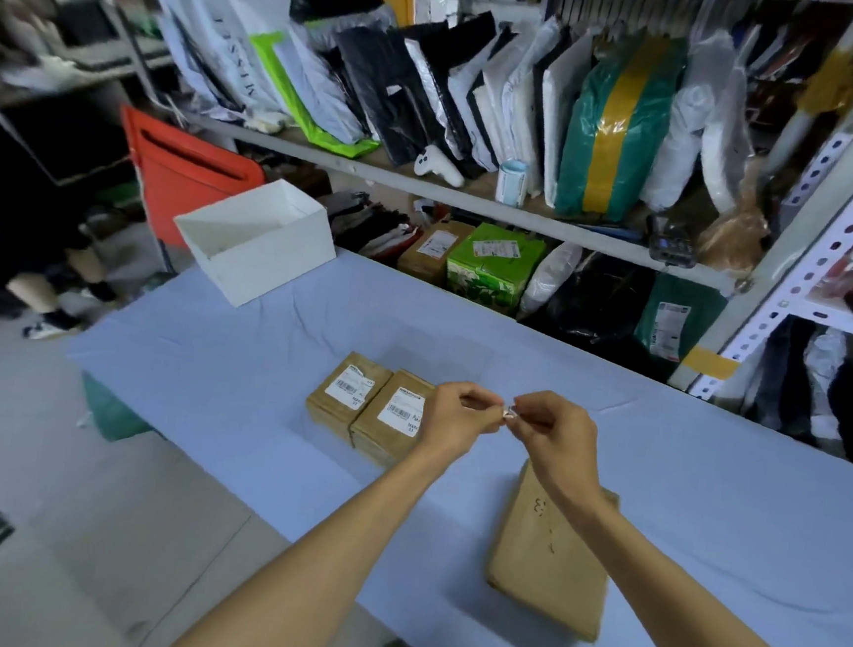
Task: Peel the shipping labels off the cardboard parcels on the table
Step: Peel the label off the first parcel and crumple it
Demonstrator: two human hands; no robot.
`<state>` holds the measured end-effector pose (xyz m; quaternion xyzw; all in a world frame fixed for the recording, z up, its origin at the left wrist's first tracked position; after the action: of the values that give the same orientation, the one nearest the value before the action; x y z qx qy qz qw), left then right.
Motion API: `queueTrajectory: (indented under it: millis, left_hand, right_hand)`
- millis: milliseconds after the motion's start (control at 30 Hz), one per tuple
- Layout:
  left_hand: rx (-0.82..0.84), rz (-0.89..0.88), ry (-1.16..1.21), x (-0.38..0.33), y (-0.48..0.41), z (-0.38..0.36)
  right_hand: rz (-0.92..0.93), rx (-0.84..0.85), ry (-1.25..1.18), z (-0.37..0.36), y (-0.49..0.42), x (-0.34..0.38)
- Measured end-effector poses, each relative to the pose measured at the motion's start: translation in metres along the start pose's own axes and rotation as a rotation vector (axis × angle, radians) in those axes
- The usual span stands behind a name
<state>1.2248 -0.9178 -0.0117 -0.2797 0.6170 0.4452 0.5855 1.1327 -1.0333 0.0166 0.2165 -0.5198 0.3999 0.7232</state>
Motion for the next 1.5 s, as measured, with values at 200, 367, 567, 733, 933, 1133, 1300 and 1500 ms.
queueTrajectory:
  millis: [200,367,567,733,933,1133,1300,1500]
  left_hand:
    - [-0.200,0.053,0.083,0.005,0.021,0.087]
    - [-0.338,-0.006,-0.028,-0.011,0.031,0.174]
    - [-0.347,-0.045,-0.159,-0.016,0.019,0.286]
    - [-0.281,-0.062,-0.383,-0.022,0.000,0.377]
    - [-0.236,-0.055,-0.604,-0.023,-0.040,0.455]
    - [-0.101,-0.069,-0.980,-0.029,-0.122,0.484]
    - [-0.064,-0.101,-1.123,-0.048,-0.179,0.506]
    - [-0.004,-0.086,-1.164,-0.068,-0.236,0.537]
  right_hand:
    - [0.082,0.253,-0.076,-0.081,-0.010,0.035]
    - [0.121,0.367,-0.115,-0.158,-0.011,0.080]
    - [0.172,0.426,-0.087,-0.259,-0.019,0.130]
    - [0.223,0.519,0.012,-0.340,-0.027,0.163]
    - [0.190,0.512,0.097,-0.404,-0.059,0.174]
    - [0.207,0.507,0.241,-0.449,-0.113,0.175]
    - [0.211,0.462,0.340,-0.475,-0.167,0.181]
    - [0.171,0.475,0.397,-0.513,-0.219,0.199]
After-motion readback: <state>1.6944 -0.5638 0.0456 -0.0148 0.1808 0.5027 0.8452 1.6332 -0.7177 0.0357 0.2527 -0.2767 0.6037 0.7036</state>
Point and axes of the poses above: each hand's wrist, its own y-axis away from the middle knuckle, its own z-axis out of the back of the hand, x = y × z, the point moved 7 cm from there along -y, towards the middle knuckle, and after that the axes turned 1 degree about -y, right-handed, at the moved point
